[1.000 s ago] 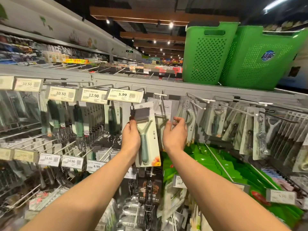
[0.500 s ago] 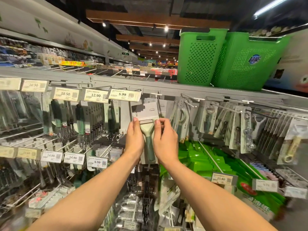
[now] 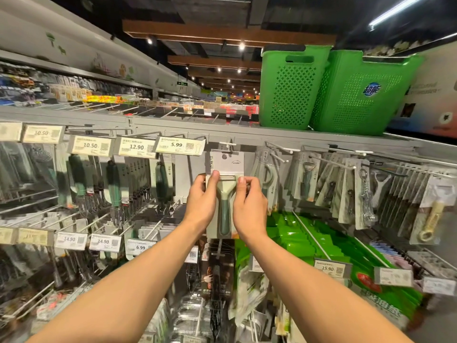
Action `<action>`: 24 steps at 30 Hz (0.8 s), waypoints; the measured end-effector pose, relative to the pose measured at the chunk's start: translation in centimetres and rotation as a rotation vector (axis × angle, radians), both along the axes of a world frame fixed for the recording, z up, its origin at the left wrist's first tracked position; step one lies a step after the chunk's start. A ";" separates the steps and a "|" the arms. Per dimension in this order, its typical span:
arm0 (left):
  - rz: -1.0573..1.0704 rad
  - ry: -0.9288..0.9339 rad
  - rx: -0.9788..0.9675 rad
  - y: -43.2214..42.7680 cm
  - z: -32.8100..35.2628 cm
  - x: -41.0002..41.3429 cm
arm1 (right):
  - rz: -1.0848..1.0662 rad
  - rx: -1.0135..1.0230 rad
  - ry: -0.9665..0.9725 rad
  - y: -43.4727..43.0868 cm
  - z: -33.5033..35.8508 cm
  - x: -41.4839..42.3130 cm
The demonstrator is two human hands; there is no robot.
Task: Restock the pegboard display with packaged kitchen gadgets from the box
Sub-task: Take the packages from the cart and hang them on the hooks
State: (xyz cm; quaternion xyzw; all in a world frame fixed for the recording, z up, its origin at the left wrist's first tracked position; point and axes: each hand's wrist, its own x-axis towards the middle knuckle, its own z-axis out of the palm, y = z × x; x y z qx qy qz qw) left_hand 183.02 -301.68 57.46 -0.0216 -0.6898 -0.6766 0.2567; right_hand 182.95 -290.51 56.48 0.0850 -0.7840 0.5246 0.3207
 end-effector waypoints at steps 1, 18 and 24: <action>-0.001 0.005 -0.025 -0.1 0.1 0.0 | 0.000 -0.002 0.002 0.0 -0.1 -0.1; 0.127 -0.001 -0.126 -1.9 -2.0 -4.7 | -0.073 -0.024 -0.068 -0.7 -1.0 -5.3; 0.195 0.048 -0.129 -1.3 -2.2 -6.0 | -0.108 -0.006 -0.136 -0.2 -0.6 -6.8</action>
